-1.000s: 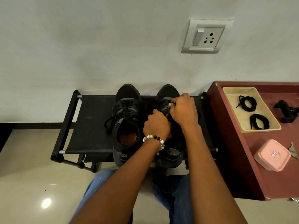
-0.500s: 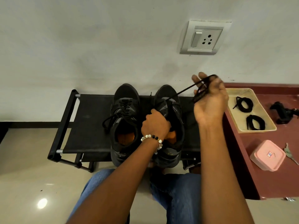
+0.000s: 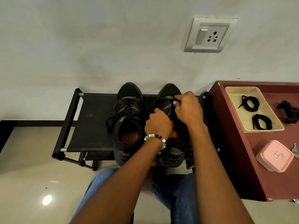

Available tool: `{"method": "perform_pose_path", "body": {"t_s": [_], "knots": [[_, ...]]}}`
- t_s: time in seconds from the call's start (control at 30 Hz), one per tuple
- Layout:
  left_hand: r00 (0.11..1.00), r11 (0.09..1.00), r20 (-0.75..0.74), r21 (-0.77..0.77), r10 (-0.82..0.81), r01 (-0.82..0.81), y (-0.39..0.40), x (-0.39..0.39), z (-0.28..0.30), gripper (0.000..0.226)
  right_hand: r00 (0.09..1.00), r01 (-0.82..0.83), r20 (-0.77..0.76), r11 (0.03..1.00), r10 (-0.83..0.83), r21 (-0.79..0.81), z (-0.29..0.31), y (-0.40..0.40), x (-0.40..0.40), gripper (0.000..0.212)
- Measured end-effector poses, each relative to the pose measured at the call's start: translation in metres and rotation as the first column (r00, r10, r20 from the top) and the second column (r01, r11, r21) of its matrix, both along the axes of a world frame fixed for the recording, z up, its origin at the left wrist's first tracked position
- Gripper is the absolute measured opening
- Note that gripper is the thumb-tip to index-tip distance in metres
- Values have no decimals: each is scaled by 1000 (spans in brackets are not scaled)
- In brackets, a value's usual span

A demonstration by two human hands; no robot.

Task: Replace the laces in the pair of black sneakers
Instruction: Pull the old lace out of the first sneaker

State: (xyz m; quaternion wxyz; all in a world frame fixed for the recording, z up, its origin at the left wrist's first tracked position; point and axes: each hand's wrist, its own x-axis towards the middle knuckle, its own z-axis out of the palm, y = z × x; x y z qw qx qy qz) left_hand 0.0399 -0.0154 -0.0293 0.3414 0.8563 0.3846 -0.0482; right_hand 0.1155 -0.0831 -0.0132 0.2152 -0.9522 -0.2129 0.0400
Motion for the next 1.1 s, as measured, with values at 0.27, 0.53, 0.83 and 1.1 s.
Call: {"method": "perform_pose_path", "body": {"t_s": [0.27, 0.53, 0.83, 1.1], "knots": [[1000, 1000, 2, 9, -9, 9, 0, -1, 0, 43, 996, 66, 69, 993, -59, -101, 0, 7, -3, 24], [1000, 1000, -2, -9, 4, -4, 1, -1, 1, 47, 980, 174, -134, 962, -148, 211, -10, 4, 5, 20], [1000, 1000, -12, -27, 11, -11, 1, -1, 4, 48, 863, 493, -484, -26, 146, 870, 21, -13, 2, 27], [1000, 1000, -11, -6, -5, 5, -1, -1, 4, 42, 817, 574, -576, 62, 18, 816, 14, -43, 14, 18]]}}
